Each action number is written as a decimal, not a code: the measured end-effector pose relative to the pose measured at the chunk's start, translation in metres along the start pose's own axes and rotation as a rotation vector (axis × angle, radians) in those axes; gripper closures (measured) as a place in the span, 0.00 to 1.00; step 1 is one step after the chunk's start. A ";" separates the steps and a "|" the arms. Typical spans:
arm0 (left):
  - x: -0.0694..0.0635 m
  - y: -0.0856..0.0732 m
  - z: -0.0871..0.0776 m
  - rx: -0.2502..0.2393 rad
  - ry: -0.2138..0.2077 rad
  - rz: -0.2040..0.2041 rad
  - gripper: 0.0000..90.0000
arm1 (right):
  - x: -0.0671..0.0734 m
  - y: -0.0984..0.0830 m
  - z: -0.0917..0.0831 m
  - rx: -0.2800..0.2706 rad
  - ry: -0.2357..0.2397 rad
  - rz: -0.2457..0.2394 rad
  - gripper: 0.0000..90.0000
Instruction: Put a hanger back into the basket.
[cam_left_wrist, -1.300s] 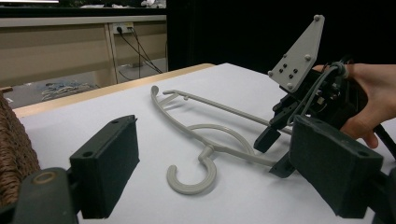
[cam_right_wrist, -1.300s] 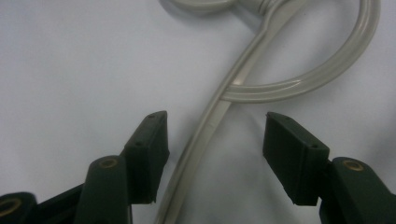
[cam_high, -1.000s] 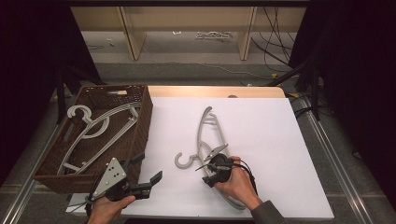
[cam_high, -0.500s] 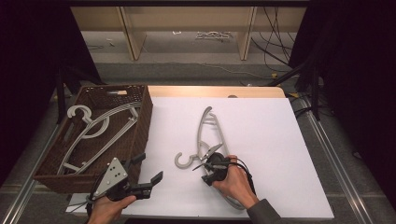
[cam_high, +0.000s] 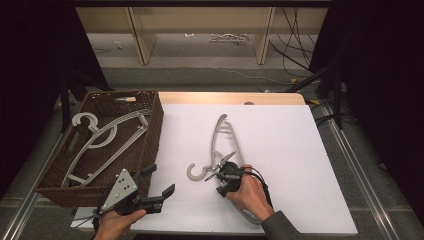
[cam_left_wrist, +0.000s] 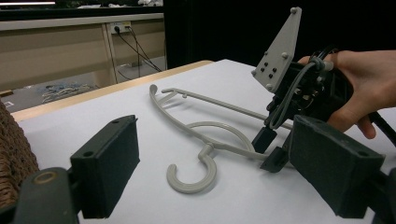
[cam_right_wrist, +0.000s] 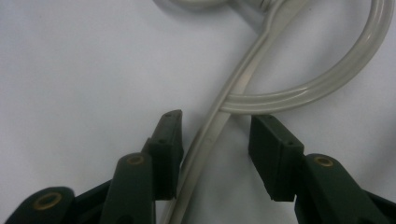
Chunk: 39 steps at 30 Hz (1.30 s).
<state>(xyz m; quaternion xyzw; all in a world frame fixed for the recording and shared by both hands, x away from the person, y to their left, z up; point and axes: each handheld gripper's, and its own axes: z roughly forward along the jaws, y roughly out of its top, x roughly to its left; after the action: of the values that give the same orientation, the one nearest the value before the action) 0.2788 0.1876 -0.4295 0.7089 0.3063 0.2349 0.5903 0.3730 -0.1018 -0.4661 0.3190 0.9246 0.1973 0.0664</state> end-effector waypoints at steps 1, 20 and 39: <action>0.000 0.000 0.000 0.003 0.000 0.001 0.18 | 0.000 0.000 0.000 0.001 -0.001 0.003 0.64; 0.000 0.000 0.001 0.003 -0.006 0.005 0.18 | -0.005 -0.003 -0.004 0.010 0.005 -0.001 0.81; 0.000 0.000 0.002 0.009 0.009 0.015 0.19 | -0.001 -0.004 -0.019 -0.020 0.042 -0.116 0.91</action>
<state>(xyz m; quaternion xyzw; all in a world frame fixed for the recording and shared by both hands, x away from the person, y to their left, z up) 0.2798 0.1864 -0.4299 0.7127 0.3049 0.2412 0.5839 0.3671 -0.1115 -0.4507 0.2601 0.9406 0.2092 0.0613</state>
